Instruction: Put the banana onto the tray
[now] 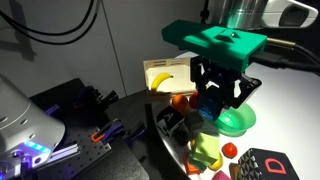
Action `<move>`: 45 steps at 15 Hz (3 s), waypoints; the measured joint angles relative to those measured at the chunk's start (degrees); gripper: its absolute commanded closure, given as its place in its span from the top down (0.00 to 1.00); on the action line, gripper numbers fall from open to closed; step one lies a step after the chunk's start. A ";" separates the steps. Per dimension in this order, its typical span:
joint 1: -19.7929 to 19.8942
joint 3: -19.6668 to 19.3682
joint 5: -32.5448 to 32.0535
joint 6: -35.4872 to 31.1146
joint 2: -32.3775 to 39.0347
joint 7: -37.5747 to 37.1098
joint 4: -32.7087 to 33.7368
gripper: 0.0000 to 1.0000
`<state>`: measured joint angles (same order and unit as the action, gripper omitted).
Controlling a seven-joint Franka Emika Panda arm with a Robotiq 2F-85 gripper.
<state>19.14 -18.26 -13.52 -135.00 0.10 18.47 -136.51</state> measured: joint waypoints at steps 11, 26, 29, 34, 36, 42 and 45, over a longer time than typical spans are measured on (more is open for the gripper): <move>1.35 -4.37 -2.45 -0.50 -2.71 0.28 -4.95 0.34; 1.81 -5.58 2.84 -7.51 1.19 0.91 -6.08 0.34; 1.88 -5.60 3.04 -8.38 1.83 0.91 -6.01 0.34; 1.97 -5.69 3.04 -9.63 2.41 0.91 -5.81 0.34; 2.06 -5.73 3.04 -9.90 2.67 0.91 -5.72 0.34; 2.12 -5.92 3.04 -10.01 3.24 0.91 -5.59 0.34; 2.12 -5.94 3.04 -10.01 3.40 0.91 -5.58 0.41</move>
<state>21.26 -24.20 -10.48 -145.01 3.50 19.37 -142.09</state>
